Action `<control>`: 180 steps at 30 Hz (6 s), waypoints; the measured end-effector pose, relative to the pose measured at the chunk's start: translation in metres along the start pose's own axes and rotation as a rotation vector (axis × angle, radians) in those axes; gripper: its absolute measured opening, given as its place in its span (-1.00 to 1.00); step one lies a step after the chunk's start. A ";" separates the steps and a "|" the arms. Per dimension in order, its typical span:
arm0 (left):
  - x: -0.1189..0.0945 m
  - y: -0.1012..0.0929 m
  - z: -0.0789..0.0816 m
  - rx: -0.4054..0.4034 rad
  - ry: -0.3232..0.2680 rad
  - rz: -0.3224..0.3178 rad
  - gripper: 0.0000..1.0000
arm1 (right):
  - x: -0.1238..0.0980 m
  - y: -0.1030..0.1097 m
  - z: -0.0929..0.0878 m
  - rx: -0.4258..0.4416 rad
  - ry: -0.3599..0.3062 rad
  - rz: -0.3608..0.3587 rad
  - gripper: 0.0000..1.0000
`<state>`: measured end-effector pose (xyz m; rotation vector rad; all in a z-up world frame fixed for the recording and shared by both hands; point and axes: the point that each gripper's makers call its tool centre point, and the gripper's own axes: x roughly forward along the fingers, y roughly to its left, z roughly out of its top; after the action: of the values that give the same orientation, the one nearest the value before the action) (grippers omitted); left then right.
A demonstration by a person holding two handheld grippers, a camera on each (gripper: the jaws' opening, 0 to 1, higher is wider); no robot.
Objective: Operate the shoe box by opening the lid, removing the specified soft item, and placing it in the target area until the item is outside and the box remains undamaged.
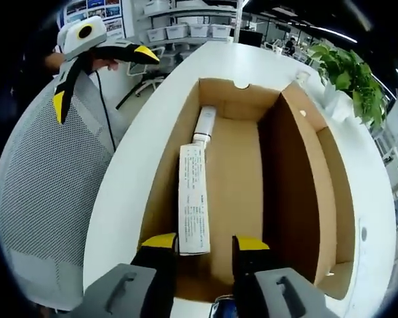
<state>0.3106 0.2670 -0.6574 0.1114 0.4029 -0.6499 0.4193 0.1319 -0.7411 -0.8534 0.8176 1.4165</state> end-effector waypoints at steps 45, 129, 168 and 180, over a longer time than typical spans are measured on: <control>0.001 0.000 -0.002 0.000 0.010 0.000 0.95 | 0.006 0.003 0.044 -0.065 -0.163 -0.052 -0.70; 0.002 -0.003 -0.010 0.008 0.058 -0.013 0.94 | -0.178 -0.061 -0.083 0.005 -0.104 -0.330 -0.71; 0.005 -0.003 -0.015 -0.005 0.093 -0.004 0.94 | -0.161 -0.110 -0.207 0.135 0.083 -0.350 -0.71; 0.005 -0.002 -0.017 -0.010 0.103 -0.001 0.93 | -0.147 -0.113 -0.229 0.130 0.155 -0.323 -0.71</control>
<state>0.3074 0.2663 -0.6746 0.1357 0.5054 -0.6448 0.5377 -0.1377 -0.7200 -0.9556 0.8368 1.0137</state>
